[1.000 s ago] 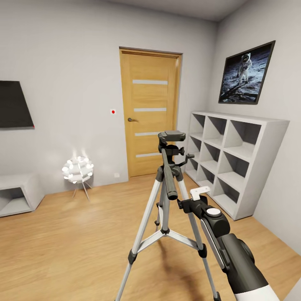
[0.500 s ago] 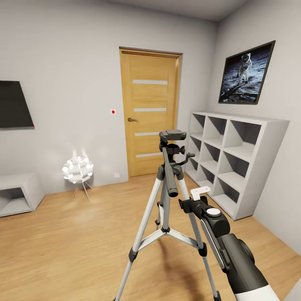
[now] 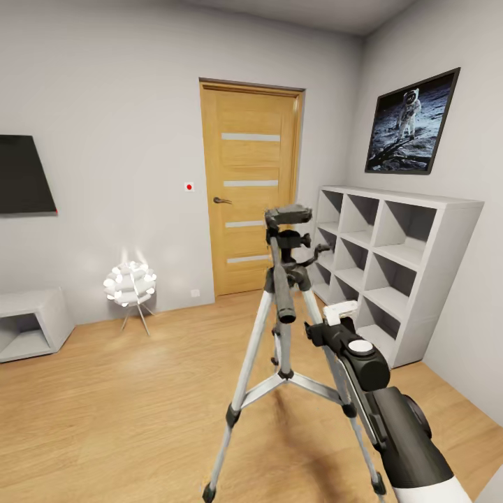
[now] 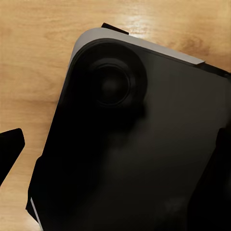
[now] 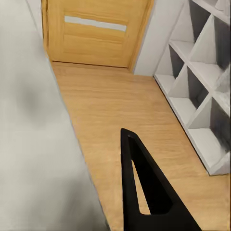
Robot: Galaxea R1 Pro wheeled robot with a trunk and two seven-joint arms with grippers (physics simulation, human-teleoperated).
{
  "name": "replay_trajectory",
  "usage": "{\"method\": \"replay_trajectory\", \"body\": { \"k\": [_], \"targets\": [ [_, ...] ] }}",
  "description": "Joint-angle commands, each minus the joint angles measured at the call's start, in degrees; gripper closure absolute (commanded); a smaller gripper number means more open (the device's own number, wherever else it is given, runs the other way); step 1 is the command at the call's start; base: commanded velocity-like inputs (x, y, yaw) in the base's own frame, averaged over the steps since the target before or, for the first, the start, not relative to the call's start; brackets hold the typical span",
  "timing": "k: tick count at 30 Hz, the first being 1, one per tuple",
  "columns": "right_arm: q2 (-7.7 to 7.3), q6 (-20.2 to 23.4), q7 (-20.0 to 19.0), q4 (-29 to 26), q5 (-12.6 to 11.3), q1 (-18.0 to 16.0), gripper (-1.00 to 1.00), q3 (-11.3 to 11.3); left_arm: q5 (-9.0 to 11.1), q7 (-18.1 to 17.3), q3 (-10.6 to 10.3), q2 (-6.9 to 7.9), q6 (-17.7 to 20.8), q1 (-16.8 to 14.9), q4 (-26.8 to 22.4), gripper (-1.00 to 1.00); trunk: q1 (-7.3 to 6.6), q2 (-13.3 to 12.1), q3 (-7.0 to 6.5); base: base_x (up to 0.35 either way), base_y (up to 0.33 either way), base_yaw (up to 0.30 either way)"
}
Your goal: Attach the digital camera to the camera tripod in the bedroom.
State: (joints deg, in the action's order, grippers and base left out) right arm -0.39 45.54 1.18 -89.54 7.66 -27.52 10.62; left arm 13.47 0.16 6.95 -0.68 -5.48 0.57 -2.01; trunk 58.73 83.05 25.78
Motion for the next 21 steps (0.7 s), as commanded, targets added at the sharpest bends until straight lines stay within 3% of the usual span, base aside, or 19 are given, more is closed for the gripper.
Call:
{"method": "replay_trajectory", "body": {
  "k": [1,13,21],
  "targets": [
    [-0.02,-0.03,0.13,-0.22,-0.3,-0.41,1.0,-0.1,-0.02,0.02,0.43,-0.03,-0.05,0.03,-0.1,-1.0,0.0,0.03,0.05,0.0,0.0,0.0],
    [0.13,1.01,0.22,-0.37,-0.47,-4.13,1.0,-2.45,-0.02,0.02,0.43,-0.03,-0.05,0.02,-0.1,-1.0,0.0,0.03,0.05,0.0,0.0,0.0],
    [0.62,5.28,0.02,-0.38,-1.09,-6.86,1.0,-3.97,-0.02,0.02,0.43,-0.03,-0.05,0.04,-0.1,-1.0,0.0,0.03,0.05,0.0,0.0,0.0]
  ]
}}
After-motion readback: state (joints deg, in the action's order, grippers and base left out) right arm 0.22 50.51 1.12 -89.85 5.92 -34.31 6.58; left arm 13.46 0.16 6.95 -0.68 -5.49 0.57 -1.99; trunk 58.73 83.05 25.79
